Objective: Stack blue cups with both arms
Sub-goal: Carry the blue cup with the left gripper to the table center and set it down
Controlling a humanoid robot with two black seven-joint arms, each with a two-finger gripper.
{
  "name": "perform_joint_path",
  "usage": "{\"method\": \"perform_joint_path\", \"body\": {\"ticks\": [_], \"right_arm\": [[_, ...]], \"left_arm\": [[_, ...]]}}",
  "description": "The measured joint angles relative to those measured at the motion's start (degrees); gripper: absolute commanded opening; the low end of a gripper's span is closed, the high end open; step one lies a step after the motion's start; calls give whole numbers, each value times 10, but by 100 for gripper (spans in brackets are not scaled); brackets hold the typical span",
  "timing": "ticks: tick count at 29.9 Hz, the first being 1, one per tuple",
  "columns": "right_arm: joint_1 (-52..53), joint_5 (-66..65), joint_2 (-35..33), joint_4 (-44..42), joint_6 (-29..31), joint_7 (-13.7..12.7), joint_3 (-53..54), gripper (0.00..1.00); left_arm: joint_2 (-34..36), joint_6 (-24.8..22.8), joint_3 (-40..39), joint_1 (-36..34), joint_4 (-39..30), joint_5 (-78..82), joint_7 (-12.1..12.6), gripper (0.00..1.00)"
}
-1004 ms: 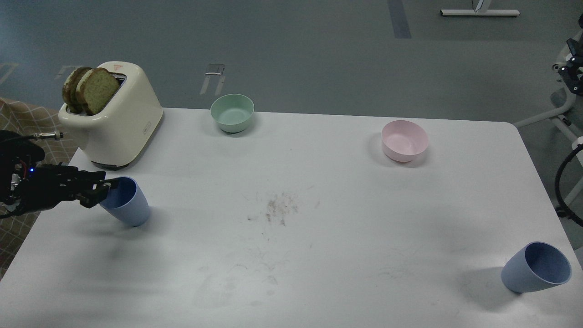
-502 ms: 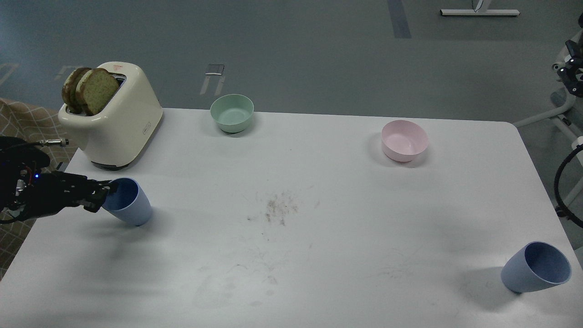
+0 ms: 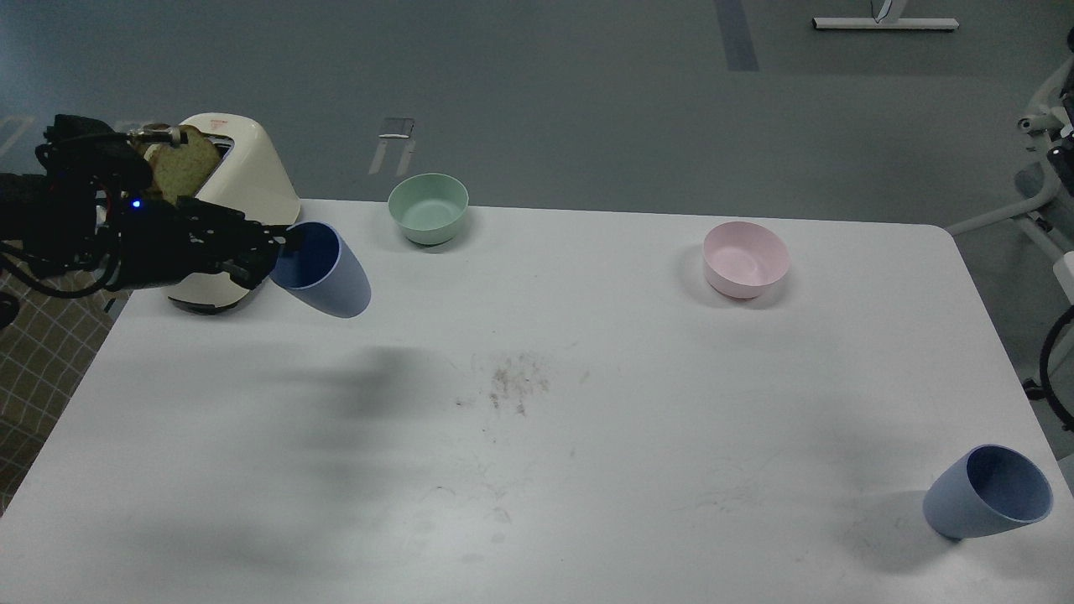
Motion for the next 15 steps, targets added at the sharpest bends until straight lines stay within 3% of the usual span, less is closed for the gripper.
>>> {"method": "perform_joint_path", "body": {"ticks": [5,15], "right_arm": [[-71,28,-21,39,0,0,27,100],[-135,47,-31,48,0,0,79,100]], "left_arm": [[-114,-19,22,-71,-2,51,0,0],[-291,-20,166,-148,56,110,0,0]]}}
